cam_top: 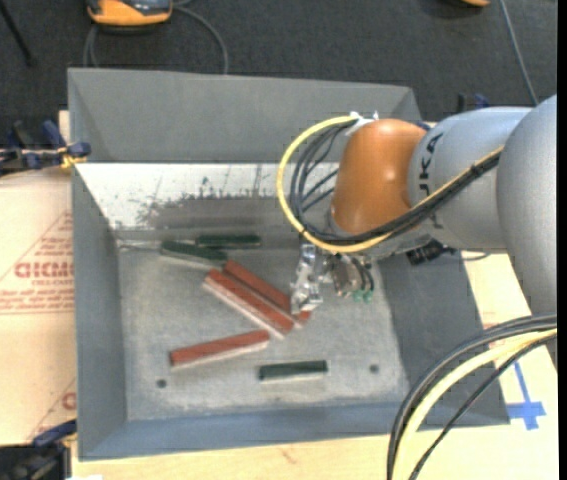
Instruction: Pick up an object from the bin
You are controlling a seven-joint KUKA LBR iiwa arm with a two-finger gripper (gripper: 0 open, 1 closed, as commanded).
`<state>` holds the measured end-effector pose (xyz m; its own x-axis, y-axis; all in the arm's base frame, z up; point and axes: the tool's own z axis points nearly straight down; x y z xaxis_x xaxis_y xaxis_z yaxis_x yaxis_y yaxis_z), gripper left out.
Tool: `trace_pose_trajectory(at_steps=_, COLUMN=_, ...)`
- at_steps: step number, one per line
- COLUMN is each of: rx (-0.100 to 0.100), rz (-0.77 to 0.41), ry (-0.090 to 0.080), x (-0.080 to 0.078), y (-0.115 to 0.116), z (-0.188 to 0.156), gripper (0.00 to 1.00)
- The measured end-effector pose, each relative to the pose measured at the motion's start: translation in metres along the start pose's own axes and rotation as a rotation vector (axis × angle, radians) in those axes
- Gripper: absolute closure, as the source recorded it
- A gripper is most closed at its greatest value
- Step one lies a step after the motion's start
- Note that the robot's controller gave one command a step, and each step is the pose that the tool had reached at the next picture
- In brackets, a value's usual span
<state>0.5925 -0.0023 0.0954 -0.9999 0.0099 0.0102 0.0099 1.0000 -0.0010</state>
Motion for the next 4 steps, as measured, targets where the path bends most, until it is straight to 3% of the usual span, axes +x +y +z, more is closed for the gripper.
trace_pose_trajectory(at_steps=1, rx=-0.001, rz=0.0, ry=-0.022, x=-0.002, y=0.001, z=0.005, gripper=0.0)
trace_pose_trajectory(at_steps=2, rx=0.0, rz=-0.001, ry=-0.015, x=0.0, y=0.001, z=0.008, gripper=1.0)
trace_pose_trajectory(at_steps=3, rx=0.0, rz=-0.001, ry=-0.015, x=0.0, y=0.001, z=0.008, gripper=1.0)
trace_pose_trajectory(at_steps=4, rx=-0.001, rz=0.013, ry=-0.018, x=0.0, y=-0.013, z=-0.153, gripper=1.0)
